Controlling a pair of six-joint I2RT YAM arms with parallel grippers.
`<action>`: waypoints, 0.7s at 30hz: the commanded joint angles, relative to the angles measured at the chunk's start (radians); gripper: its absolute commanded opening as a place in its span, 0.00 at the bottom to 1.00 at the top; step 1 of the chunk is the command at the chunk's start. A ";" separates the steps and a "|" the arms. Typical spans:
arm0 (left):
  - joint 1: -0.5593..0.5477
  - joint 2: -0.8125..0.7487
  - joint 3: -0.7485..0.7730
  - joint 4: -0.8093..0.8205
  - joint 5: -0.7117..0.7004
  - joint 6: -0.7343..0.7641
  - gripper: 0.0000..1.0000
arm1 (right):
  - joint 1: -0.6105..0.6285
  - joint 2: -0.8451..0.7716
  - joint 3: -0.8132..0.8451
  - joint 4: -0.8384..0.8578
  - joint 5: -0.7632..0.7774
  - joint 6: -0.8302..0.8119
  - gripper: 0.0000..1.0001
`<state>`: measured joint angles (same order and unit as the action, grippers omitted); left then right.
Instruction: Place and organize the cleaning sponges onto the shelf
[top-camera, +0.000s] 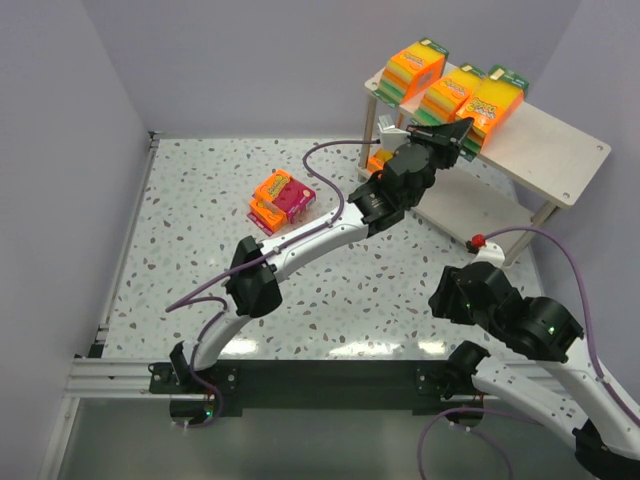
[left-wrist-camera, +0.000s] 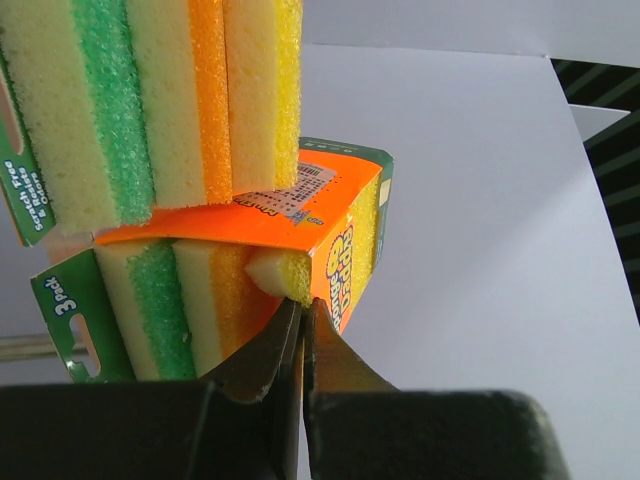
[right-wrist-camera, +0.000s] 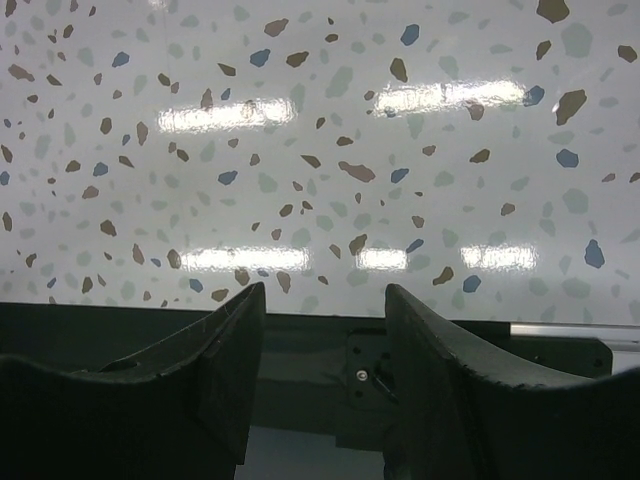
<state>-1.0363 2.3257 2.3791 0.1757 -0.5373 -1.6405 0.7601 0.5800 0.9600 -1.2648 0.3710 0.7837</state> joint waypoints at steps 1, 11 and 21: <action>0.002 0.004 0.055 0.062 -0.026 -0.013 0.00 | 0.001 0.003 0.000 0.034 -0.012 -0.020 0.55; 0.007 0.014 0.077 0.105 0.002 -0.012 0.20 | -0.001 0.026 -0.004 0.059 -0.023 -0.029 0.56; 0.007 -0.014 0.045 0.143 0.030 -0.007 0.34 | -0.001 0.034 -0.009 0.068 -0.030 -0.021 0.58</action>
<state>-1.0344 2.3432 2.4050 0.2474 -0.5163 -1.6413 0.7601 0.6041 0.9554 -1.2255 0.3477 0.7681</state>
